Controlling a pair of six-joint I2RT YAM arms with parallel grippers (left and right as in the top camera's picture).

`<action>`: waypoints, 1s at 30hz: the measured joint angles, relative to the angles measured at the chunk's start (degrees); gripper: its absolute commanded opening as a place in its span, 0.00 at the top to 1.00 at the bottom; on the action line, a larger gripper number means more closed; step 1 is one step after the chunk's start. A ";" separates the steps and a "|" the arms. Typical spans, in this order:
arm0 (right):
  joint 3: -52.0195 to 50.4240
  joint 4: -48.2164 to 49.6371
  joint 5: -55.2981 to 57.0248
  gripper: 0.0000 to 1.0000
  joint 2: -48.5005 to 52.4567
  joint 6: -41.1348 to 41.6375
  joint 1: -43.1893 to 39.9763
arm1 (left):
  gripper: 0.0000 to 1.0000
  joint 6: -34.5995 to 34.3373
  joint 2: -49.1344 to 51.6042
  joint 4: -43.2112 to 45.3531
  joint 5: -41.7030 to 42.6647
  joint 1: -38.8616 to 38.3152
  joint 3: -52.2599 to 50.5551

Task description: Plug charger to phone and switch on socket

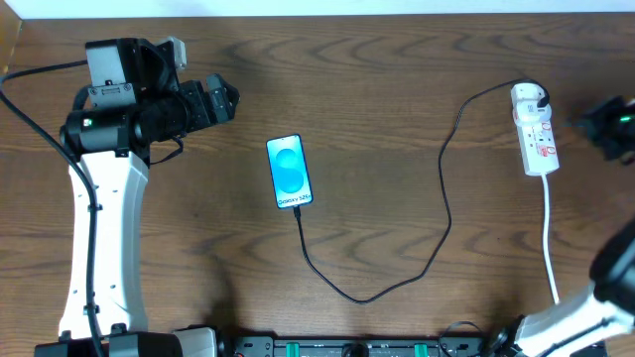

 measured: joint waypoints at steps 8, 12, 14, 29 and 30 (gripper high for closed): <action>0.09 -6.80 -2.93 0.99 -18.34 -6.32 3.74 | 0.02 0.00 0.00 0.00 -0.02 0.00 0.00; 0.07 -12.35 -3.80 0.91 -23.39 -13.11 10.69 | 0.02 0.00 0.00 -0.02 0.00 0.00 0.00; 0.07 -14.71 -3.43 0.87 -25.29 -16.83 15.08 | 0.02 0.00 0.00 -0.04 0.00 0.00 0.00; 0.07 -23.23 10.19 0.01 -30.18 -29.59 34.53 | 0.02 0.00 0.00 -0.02 -0.02 0.00 0.00; 0.07 -23.91 10.60 0.01 -30.18 -29.62 34.51 | 0.02 0.00 0.00 -0.02 -0.02 0.00 0.00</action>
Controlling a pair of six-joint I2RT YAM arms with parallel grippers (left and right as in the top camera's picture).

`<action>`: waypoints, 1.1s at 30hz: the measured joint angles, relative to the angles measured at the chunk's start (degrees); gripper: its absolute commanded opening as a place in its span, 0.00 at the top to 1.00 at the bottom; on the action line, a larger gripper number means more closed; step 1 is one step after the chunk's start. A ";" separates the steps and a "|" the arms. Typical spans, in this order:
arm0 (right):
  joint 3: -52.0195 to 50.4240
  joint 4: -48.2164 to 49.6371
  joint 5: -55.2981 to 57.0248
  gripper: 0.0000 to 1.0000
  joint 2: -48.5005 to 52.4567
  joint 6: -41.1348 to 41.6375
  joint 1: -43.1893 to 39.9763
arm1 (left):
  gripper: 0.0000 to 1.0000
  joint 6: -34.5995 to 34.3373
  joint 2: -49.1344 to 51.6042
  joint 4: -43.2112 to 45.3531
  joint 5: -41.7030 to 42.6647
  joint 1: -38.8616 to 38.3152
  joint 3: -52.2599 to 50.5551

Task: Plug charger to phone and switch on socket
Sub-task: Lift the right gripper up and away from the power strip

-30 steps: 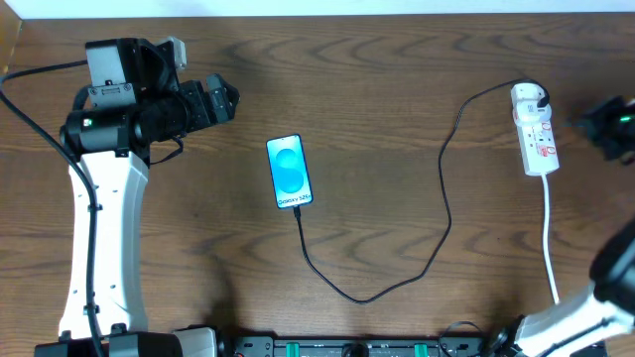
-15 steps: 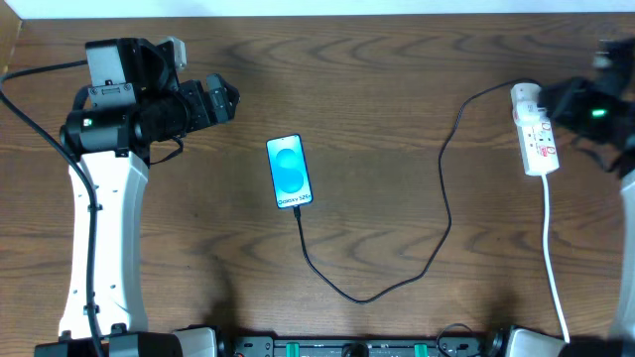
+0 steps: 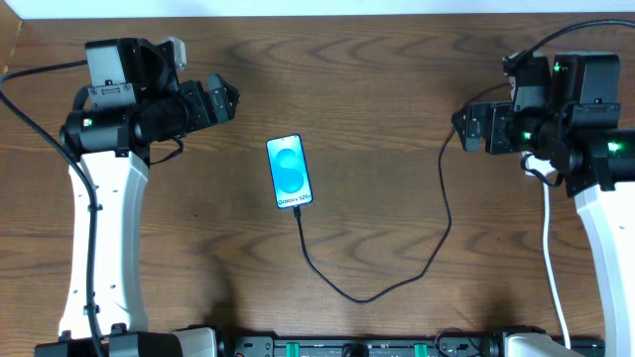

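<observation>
The phone [image 3: 290,174] lies face up mid-table with its screen lit blue. A black charger cable [image 3: 367,296] is plugged into its near end, loops toward the front and climbs to the right, vanishing under my right arm. The white socket strip is hidden beneath that arm; only its white lead [image 3: 549,248] shows. My right gripper [image 3: 466,126] points left at the back right, above the cable's upper end, with its jaws too dark to read. My left gripper [image 3: 228,99] hovers back left of the phone, holding nothing that I can see.
The left arm's white link [image 3: 99,228] runs down the left side of the wooden table [image 3: 397,59]. The right arm's white link [image 3: 605,248] fills the right edge. A black rail with green clips [image 3: 347,347] lines the front edge.
My right arm was at the far right edge with the socket strip in plain view. Now it stretches over the strip and hides it, gripper pointing left. Left arm, phone and cable are unchanged.
</observation>
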 measured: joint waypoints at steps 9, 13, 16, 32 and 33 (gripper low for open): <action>0.00 -1.36 1.49 0.01 0.00 -0.09 0.00 | 0.02 0.00 0.00 0.00 0.00 0.00 0.00; 0.00 -1.36 1.49 0.01 0.00 -0.15 0.00 | 0.02 0.00 0.00 0.00 0.00 0.00 0.00; 0.00 -1.36 1.49 0.01 0.00 -0.15 0.00 | 0.02 0.00 0.00 -0.02 0.00 0.00 0.00; 0.00 -1.36 1.49 0.01 0.00 -0.15 0.00 | 0.03 0.00 0.00 0.00 0.00 0.00 0.00; 0.00 -1.36 1.49 0.01 0.00 -0.15 0.00 | 0.02 0.00 0.00 0.00 0.00 0.00 0.00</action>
